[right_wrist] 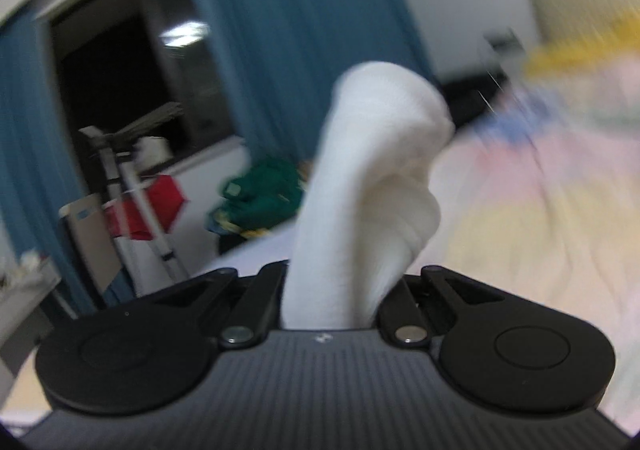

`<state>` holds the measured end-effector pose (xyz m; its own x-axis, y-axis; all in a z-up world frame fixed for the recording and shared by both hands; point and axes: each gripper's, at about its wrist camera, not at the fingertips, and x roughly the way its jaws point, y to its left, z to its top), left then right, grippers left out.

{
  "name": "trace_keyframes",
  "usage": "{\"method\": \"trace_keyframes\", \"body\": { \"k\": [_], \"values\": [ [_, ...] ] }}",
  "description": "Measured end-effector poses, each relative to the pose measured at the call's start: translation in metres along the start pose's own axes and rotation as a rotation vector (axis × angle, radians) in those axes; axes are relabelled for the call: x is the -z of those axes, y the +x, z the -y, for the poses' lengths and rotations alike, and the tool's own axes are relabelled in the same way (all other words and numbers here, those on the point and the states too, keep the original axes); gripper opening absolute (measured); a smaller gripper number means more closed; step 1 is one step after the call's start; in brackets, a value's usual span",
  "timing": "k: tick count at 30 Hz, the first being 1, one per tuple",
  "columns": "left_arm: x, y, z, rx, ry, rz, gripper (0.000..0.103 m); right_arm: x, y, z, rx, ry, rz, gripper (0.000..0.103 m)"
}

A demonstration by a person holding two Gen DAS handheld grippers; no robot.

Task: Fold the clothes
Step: 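Lift the ribbed cuff with the right gripper and lay it onto the pants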

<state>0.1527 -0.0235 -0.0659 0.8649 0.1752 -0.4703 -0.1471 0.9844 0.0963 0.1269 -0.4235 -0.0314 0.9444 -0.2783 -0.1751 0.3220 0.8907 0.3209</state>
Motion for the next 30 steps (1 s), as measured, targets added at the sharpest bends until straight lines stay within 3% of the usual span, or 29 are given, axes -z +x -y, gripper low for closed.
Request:
{"method": "trace_keyframes", "body": {
  "k": [3,7,10,13,15,17,21,25,30],
  "values": [
    [-0.019,-0.017,-0.024,-0.034,-0.068,0.047,0.103,0.006,-0.022,-0.064,-0.112,-0.179,0.039,0.011],
    [-0.036,-0.030,-0.053,0.035,-0.148,0.065,0.103,0.038,-0.048,-0.145,-0.266,-0.412,0.033,0.011],
    [-0.043,-0.038,-0.070,0.093,-0.209,0.086,0.103,0.090,-0.056,-0.186,-0.336,-0.547,-0.059,0.010],
    [-0.044,-0.036,-0.073,0.103,-0.178,0.050,0.103,0.145,-0.053,-0.207,-0.386,-0.620,-0.238,0.011],
    [-0.040,-0.036,-0.069,0.093,-0.133,0.049,0.103,0.173,-0.048,-0.212,-0.373,-0.653,-0.341,0.011],
    [-0.035,-0.034,-0.064,0.078,-0.103,0.045,0.103,0.184,-0.045,-0.211,-0.362,-0.639,-0.375,0.011],
    [-0.030,-0.030,-0.055,0.097,-0.109,0.021,0.103,0.175,-0.055,-0.213,-0.376,-0.582,-0.372,0.011],
    [-0.026,-0.026,-0.051,0.126,-0.118,0.009,0.103,0.184,-0.067,-0.226,-0.429,-0.613,-0.397,0.012],
    [-0.021,-0.017,-0.045,0.110,-0.085,0.002,0.103,0.191,-0.062,-0.227,-0.437,-0.592,-0.405,0.016]
  ]
}}
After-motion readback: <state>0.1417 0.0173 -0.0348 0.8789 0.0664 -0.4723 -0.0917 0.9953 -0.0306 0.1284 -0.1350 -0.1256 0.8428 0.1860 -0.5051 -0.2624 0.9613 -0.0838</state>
